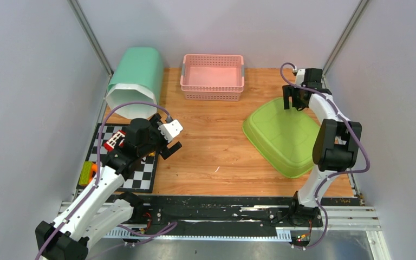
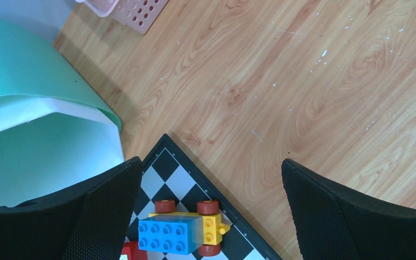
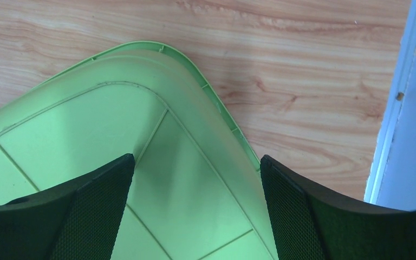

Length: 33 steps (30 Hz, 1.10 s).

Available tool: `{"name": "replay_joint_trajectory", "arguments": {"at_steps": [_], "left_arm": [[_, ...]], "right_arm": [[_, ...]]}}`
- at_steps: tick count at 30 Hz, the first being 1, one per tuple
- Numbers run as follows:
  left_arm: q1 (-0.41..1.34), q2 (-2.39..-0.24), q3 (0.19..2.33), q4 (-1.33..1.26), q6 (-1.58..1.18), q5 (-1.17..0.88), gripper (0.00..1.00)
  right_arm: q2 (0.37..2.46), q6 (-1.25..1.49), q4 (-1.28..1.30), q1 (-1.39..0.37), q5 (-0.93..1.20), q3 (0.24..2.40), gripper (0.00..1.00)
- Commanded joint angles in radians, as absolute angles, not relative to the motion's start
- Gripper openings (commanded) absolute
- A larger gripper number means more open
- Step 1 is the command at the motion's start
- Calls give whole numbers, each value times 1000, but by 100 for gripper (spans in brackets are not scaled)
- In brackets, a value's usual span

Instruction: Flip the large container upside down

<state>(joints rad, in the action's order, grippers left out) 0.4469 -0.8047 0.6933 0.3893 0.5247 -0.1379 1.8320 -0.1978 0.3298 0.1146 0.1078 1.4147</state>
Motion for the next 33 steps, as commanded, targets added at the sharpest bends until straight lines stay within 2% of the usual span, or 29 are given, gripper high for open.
{"name": "replay_joint_trajectory", "arguments": {"at_steps": [1, 11, 21, 28, 33], "left_arm": [[453, -800, 683, 365, 529, -154, 100], [453, -796, 682, 368, 531, -156, 100], [453, -798, 684, 368, 529, -157, 100], [453, -803, 687, 369, 526, -153, 100], [453, -804, 686, 369, 528, -149, 100]], "right_arm": [[1810, -183, 446, 148, 2, 1356, 88], [1731, -143, 474, 191, 0, 1290, 88], [1577, -228, 428, 166, -17, 1255, 87], [1452, -345, 326, -6, 63, 1184, 90], [1444, -421, 296, -176, 122, 1149, 90]]}}
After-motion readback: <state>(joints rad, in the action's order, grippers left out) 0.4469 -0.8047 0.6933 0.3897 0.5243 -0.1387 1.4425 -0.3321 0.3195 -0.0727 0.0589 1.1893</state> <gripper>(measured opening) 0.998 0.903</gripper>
